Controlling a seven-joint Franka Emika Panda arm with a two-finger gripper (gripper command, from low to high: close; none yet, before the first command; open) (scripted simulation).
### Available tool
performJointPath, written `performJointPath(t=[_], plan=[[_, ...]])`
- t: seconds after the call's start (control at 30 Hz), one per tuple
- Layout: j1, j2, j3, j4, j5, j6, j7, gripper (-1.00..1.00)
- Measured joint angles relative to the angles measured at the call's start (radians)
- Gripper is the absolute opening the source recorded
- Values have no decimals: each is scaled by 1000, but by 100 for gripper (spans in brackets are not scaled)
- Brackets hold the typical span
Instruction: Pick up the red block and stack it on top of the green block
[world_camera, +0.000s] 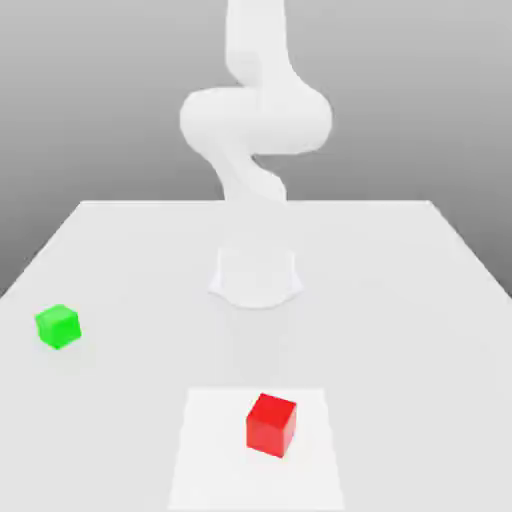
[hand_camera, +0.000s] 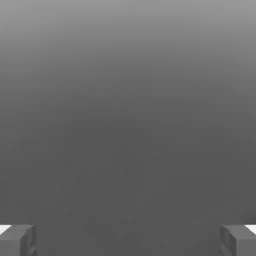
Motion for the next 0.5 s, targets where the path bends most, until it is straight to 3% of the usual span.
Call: performJointPath(t=[0.5], plan=[[-27,554,72,-287,38,313,264,0]])
